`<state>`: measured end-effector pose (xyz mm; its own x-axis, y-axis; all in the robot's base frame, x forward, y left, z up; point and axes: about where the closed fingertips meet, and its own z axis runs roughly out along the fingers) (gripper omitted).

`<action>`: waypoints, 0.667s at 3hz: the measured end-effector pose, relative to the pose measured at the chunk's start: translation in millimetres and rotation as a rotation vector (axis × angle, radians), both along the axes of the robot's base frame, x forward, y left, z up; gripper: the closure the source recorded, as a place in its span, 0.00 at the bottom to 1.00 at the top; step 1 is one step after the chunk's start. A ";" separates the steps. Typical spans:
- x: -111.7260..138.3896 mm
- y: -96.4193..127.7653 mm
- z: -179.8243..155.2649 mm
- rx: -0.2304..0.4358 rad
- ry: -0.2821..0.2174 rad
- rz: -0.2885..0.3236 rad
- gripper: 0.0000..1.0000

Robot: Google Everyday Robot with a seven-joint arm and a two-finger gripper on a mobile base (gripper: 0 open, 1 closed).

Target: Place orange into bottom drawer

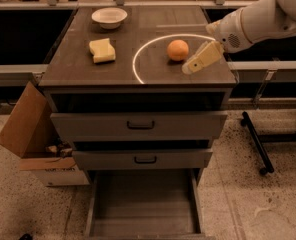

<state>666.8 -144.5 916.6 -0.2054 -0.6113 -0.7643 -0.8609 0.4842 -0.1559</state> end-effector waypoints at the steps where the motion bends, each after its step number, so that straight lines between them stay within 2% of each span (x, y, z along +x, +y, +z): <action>1: 49.0 10.0 -14.7 0.032 -0.046 -0.011 0.00; 2: 73.5 18.6 -24.5 0.044 -0.061 -0.023 0.00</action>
Offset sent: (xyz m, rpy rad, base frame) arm 0.1040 0.0236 -0.0319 0.0589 -0.0889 -0.0468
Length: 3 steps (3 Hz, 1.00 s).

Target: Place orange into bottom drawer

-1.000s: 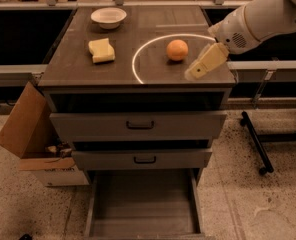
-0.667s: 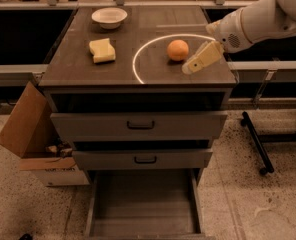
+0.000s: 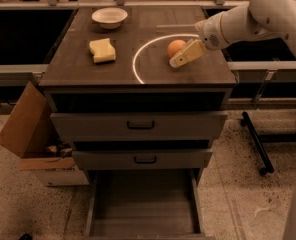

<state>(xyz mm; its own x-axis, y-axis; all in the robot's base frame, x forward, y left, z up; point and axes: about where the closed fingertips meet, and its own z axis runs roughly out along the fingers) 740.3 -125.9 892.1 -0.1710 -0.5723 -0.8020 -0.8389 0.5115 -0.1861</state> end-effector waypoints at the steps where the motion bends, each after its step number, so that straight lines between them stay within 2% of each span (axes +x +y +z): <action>1: 18.9 10.2 -15.3 0.009 0.011 -0.005 0.00; 3: 34.1 28.4 -39.6 0.029 0.052 0.016 0.46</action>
Offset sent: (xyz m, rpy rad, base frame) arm 0.0405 0.0290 -0.0391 0.0248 0.0540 0.0148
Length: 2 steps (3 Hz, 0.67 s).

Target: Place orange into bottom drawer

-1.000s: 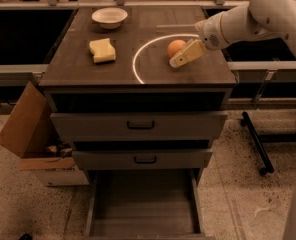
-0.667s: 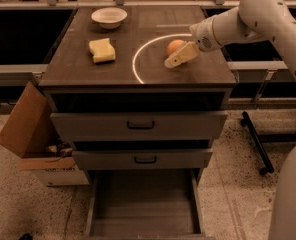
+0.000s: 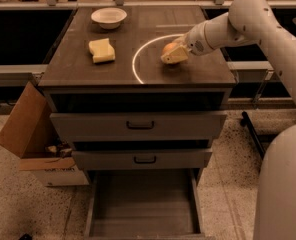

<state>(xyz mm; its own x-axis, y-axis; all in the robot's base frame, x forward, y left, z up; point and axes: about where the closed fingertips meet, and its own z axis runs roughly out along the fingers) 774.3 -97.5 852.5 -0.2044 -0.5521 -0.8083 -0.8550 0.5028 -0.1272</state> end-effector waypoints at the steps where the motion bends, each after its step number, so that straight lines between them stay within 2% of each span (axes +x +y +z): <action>1: -1.0 -0.9 0.0 0.012 -0.006 0.006 0.69; 2: -30.6 -9.2 27.9 0.052 -0.070 0.036 0.93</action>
Offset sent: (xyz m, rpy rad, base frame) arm -0.1012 -0.0407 0.0743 0.1118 -0.1805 0.0886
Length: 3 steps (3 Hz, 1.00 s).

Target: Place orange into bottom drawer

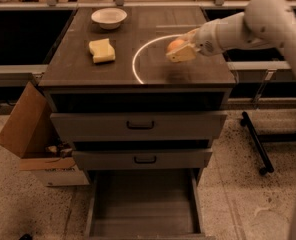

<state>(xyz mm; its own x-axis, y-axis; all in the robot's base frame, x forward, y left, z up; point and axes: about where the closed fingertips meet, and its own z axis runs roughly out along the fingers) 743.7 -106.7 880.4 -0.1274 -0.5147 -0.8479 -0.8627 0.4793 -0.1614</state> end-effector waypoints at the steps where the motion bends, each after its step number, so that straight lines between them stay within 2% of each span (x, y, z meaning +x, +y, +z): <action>1: -57.3 -17.2 27.8 0.051 -0.047 0.014 1.00; 2: -113.5 -17.4 27.0 0.120 -0.028 0.090 1.00; 3: -113.3 -17.1 27.0 0.120 -0.028 0.091 1.00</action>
Offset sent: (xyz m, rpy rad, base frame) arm -0.1893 -0.0152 0.0217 0.2064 0.0205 0.2250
